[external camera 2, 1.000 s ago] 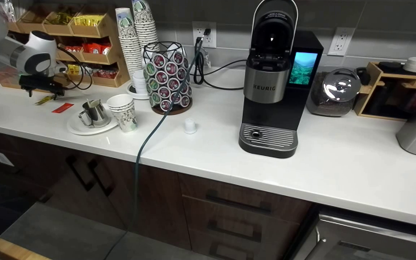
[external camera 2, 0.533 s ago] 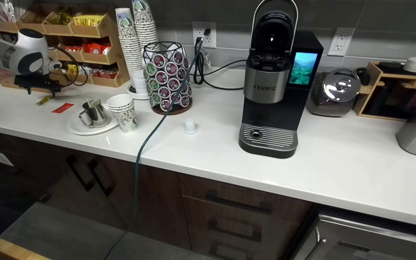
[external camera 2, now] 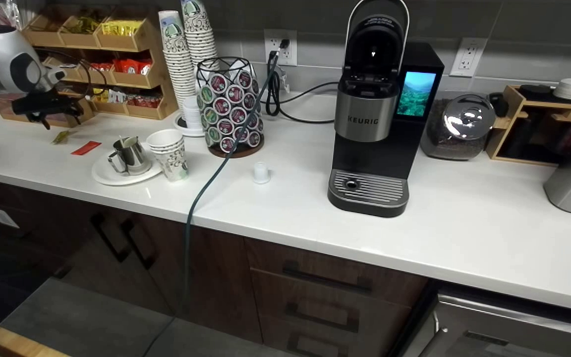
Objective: Put the yellow sachet on the rack
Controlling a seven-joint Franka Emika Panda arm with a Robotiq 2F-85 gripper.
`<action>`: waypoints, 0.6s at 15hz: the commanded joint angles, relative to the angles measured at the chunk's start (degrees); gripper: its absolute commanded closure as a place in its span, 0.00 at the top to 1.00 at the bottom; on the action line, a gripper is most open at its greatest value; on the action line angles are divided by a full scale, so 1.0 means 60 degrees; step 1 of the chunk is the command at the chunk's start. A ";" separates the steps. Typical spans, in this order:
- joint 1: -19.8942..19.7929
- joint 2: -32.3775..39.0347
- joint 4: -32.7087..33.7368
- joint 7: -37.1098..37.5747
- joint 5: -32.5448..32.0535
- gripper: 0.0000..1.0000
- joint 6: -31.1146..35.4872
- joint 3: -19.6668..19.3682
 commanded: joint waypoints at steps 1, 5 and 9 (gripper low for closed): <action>-0.0071 0.0036 0.0059 0.0217 -0.0498 1.00 -0.0046 0.0095; -0.0143 0.0507 0.0547 0.0215 -0.0465 1.00 0.0631 0.0240; -0.0280 0.1018 0.1212 0.0391 -0.0261 0.89 0.0752 0.0398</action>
